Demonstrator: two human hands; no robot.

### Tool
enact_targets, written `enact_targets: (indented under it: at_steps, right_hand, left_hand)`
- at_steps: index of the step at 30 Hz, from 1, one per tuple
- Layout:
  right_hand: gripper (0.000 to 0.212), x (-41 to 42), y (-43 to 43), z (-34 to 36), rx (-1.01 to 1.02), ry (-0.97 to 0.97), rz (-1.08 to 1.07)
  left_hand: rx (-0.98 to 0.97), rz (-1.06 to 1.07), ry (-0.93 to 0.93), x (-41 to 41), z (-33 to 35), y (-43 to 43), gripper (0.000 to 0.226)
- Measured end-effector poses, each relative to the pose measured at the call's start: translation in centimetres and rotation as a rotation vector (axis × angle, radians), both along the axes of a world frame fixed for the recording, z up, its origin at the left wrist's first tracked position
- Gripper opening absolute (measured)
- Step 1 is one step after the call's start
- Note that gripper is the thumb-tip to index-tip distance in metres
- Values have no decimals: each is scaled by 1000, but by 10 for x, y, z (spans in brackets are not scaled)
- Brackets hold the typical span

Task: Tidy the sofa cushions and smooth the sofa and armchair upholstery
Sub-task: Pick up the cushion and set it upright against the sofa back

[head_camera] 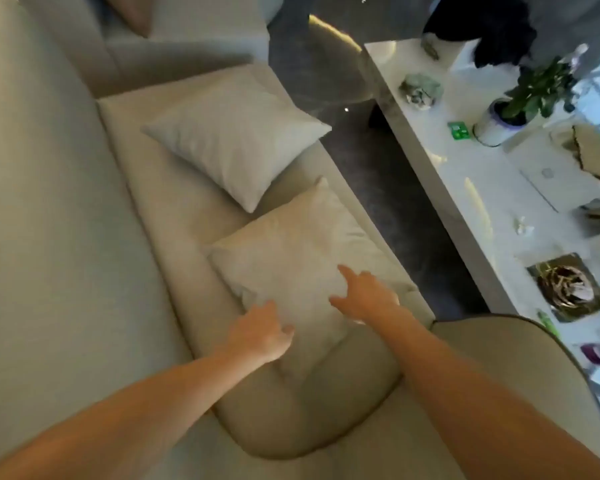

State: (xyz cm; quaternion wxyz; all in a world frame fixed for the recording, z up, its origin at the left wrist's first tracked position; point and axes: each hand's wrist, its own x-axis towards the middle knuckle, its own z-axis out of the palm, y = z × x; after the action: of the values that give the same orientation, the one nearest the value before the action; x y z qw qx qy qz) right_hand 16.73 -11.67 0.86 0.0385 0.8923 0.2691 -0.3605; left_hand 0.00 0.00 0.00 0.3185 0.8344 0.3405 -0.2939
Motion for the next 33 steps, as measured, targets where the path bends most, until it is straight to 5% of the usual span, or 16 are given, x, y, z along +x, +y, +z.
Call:
enact_targets:
  at_steps: [4, 7, 13, 18, 23, 28, 33]
  right_hand:
    - [102, 44, 43, -65, 116, -40, -197]
    - [117, 59, 47, -111, 108, -15, -276]
    - [118, 69, 35, -135, 151, 5, -333]
    - [114, 59, 32, -107, 217, 152, -434]
    - [69, -13, 39, -85, 361, 451, -524]
    - [83, -120, 59, -86, 278, 631, -573]
    - [82, -137, 73, -78, 353, 680, -676]
  left_hand:
    - [-101, 355, -14, 1, -64, 42, 79]
    - [-365, 687, 83, 3, -105, 60, 90]
    - [-613, 1071, -134, 5, -139, 58, 63]
    - [-575, 1068, -219, 4, -92, 64, 47]
    - [-464, 949, -162, -66, 3, 91, 63]
    - [-360, 937, -59, -138, 60, 101, 53]
    - [-430, 976, -103, -144, 73, 97, 47]
